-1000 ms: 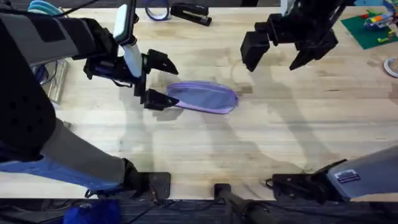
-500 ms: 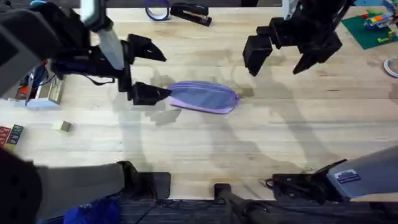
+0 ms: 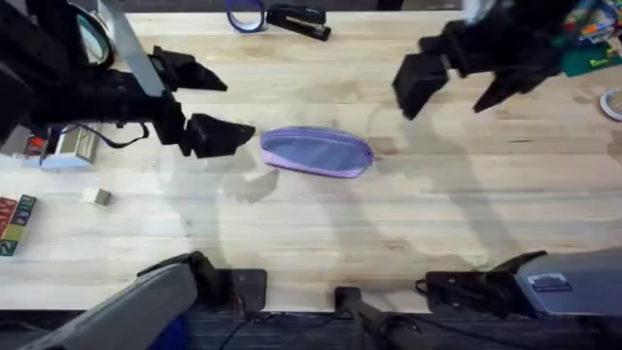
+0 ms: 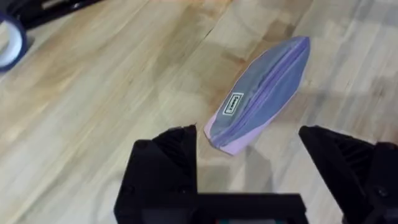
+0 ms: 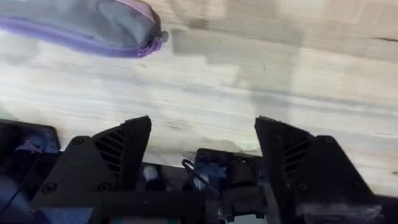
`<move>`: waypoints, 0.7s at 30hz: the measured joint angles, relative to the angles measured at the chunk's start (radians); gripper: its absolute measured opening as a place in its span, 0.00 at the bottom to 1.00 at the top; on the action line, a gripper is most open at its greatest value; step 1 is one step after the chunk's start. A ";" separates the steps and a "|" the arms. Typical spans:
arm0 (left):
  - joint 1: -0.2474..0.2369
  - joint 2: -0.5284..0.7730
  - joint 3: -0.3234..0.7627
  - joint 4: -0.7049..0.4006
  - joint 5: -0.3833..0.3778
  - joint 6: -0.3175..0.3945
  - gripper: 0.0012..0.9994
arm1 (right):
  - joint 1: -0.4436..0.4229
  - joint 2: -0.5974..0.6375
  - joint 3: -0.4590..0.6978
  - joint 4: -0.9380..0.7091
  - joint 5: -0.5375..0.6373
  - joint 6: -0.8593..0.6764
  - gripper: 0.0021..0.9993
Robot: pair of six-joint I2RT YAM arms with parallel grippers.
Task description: Unzip the bag, pick up the pens from the table one at a time and place them inside, then zip the bag closed.
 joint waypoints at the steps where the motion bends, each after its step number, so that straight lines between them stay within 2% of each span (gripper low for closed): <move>1: 0.000 -0.009 0.000 0.000 -0.010 -0.021 0.99 | 0.000 -0.027 0.000 -0.001 0.000 -0.005 1.00; 8: 0.000 -0.047 0.000 -0.002 -0.035 -0.166 0.99 | 0.000 -0.238 -0.025 0.029 0.001 -0.018 1.00; 12: 0.000 -0.048 0.000 -0.002 -0.036 -0.293 0.99 | 0.000 -0.373 -0.146 0.065 0.016 -0.018 1.00; 15: 0.000 -0.048 0.000 -0.002 -0.037 -0.371 0.99 | 0.000 -0.474 -0.252 0.078 0.076 -0.018 1.00; 18: 0.000 -0.048 0.000 -0.002 -0.039 -0.425 0.99 | 0.000 -0.553 -0.331 0.093 0.142 -0.018 1.00; 21: 0.000 -0.048 0.000 -0.002 -0.039 -0.456 0.99 | 0.000 -0.592 -0.364 0.122 0.176 -0.018 1.00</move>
